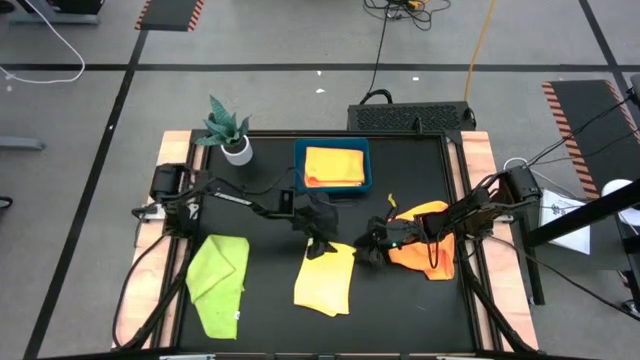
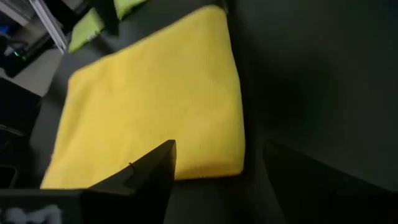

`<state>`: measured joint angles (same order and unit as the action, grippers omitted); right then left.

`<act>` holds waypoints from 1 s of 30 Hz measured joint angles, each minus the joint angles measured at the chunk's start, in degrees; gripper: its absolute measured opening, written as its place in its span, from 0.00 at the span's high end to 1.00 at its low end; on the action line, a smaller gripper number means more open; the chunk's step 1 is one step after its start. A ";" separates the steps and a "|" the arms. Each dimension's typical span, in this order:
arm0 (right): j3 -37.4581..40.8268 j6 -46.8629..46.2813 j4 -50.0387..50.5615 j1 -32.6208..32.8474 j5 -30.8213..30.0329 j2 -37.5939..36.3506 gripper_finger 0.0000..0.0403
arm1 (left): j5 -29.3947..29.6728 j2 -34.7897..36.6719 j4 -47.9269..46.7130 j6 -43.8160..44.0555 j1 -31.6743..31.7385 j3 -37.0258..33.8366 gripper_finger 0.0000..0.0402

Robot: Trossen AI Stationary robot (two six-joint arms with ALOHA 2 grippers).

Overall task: Fold microfiber towels
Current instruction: Put the yellow microfiber cloth into the blue bin

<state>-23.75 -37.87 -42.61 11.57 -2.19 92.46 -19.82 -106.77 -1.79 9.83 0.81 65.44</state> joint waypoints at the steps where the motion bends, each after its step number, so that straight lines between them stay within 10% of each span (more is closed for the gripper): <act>1: 0.00 0.30 -0.77 -0.34 0.70 0.00 0.42 | 0.52 0.17 -2.53 -0.85 -0.07 0.45 0.27; 30: -0.08 11.71 -0.07 -0.98 -0.95 -4.51 0.42 | -5.40 -10.89 4.20 -1.67 0.16 6.48 0.35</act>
<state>-23.82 -26.16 -42.68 10.59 -3.14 87.95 -25.22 -117.66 2.42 8.16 0.97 71.92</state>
